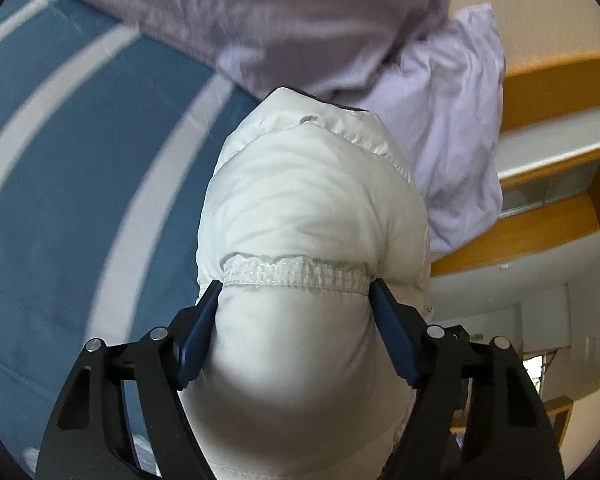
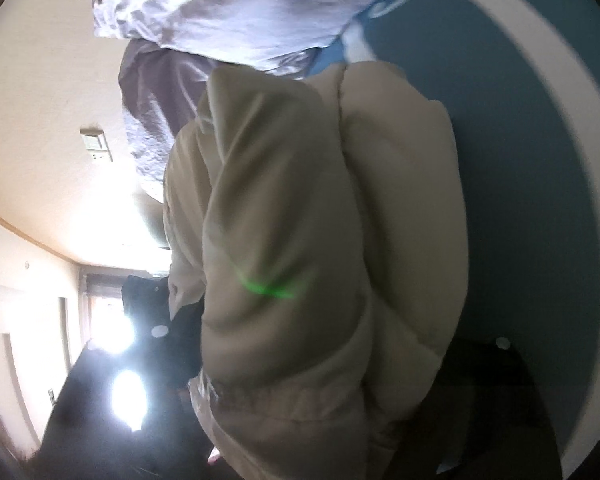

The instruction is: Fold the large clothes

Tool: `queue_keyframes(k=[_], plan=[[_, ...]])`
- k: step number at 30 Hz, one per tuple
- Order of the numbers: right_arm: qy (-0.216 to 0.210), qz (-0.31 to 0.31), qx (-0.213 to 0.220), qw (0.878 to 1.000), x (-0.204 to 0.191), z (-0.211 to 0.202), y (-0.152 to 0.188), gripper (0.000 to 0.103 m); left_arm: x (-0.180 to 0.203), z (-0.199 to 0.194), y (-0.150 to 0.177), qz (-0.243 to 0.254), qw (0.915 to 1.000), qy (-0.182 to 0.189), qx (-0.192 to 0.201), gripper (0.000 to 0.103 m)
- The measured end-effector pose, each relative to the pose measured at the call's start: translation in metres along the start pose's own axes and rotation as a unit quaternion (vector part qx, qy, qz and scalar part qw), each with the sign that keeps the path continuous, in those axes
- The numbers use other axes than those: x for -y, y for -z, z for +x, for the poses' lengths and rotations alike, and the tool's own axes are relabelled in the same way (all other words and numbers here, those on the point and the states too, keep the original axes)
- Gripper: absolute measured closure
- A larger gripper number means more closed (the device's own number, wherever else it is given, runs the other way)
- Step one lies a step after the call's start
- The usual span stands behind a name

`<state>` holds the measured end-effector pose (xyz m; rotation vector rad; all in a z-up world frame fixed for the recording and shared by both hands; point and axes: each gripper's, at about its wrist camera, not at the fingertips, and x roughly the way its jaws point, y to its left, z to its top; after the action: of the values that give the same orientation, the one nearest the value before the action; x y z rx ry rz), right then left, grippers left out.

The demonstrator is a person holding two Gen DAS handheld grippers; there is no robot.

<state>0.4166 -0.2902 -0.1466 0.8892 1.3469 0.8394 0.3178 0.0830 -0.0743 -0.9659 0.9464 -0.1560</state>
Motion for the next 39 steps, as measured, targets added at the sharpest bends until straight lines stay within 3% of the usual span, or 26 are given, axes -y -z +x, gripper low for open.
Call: queue_keyframes(k=[8,13,21,25,28,30,32,37,39], plan=[[-0.005,-0.012,-0.018,1.000,-0.039,0.059,-0.033,0.033,-0.014,-0.032,-0.050,-0.003,0.9971,-0.044,0.063,0.030],[0.024,-0.014,-0.015,0.999,-0.050,0.085,-0.037,0.030,-0.030,-0.032,-0.061,-0.008,0.9936,-0.083,0.075,0.030],[0.070,-0.007,0.007,0.997,-0.054,0.068,-0.031,0.021,-0.024,-0.029,-0.060,0.017,0.9878,-0.127,0.090,0.025],[0.112,-0.029,0.041,0.992,-0.061,0.038,-0.025,0.017,-0.009,-0.036,-0.062,0.051,0.9751,-0.183,0.114,0.023],[0.151,-0.062,0.095,0.982,-0.077,0.010,-0.021,0.017,0.008,-0.039,-0.062,0.093,0.9577,-0.234,0.139,0.021],[0.179,-0.094,0.117,0.972,-0.094,0.001,-0.018,0.017,0.017,-0.036,-0.061,0.113,0.9510,-0.247,0.147,0.021],[0.197,-0.131,0.122,0.964,-0.112,0.005,-0.015,0.032,0.029,-0.030,-0.058,0.139,0.9449,-0.254,0.152,0.021],[0.267,-0.255,0.142,0.918,-0.163,0.033,0.012,0.053,0.053,-0.002,-0.040,0.214,0.9286,-0.273,0.131,0.021],[0.292,-0.293,0.144,0.899,-0.171,0.048,0.023,0.057,0.056,0.006,-0.030,0.245,0.9155,-0.292,0.129,0.020]])
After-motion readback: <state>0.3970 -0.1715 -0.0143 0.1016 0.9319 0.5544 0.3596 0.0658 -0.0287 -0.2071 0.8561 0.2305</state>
